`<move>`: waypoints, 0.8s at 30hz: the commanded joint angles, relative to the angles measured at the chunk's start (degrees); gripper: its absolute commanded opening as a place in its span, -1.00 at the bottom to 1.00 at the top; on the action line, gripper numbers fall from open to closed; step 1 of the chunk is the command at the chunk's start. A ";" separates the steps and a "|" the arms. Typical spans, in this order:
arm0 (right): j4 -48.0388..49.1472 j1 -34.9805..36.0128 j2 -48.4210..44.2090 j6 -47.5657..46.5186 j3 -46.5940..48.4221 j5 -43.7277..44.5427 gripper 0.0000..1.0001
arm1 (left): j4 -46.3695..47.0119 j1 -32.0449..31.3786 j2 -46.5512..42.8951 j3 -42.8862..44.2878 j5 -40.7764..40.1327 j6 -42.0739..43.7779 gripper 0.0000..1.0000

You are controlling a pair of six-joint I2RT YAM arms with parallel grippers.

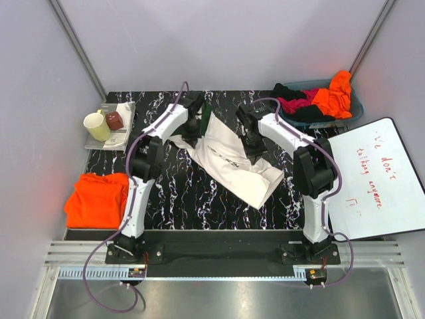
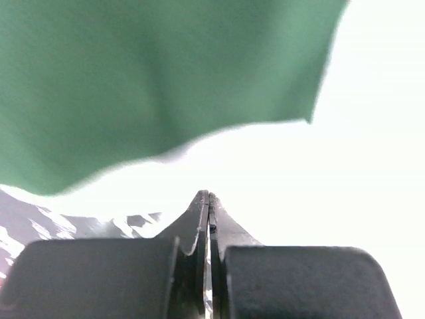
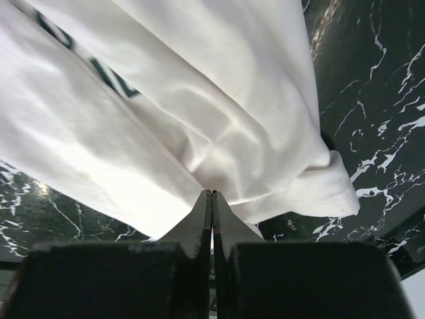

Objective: Fold and stack the t-shirts
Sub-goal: Fold the tshirt

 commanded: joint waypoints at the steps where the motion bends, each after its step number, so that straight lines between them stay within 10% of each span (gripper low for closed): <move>1: 0.12 0.40 -2.69 1.58 7.19 1.79 -1.00 | 8.73 -7.59 -18.00 -10.41 8.57 0.17 -1.00; 15: 0.38 -15.58 13.92 4.83 27.24 -10.05 -1.00 | 17.70 -30.01 -22.68 -27.84 9.28 -1.76 -1.00; 24: 0.38 -19.11 16.39 2.19 31.46 -13.58 -1.00 | 18.94 -33.63 -14.51 -24.34 10.94 -3.17 -1.00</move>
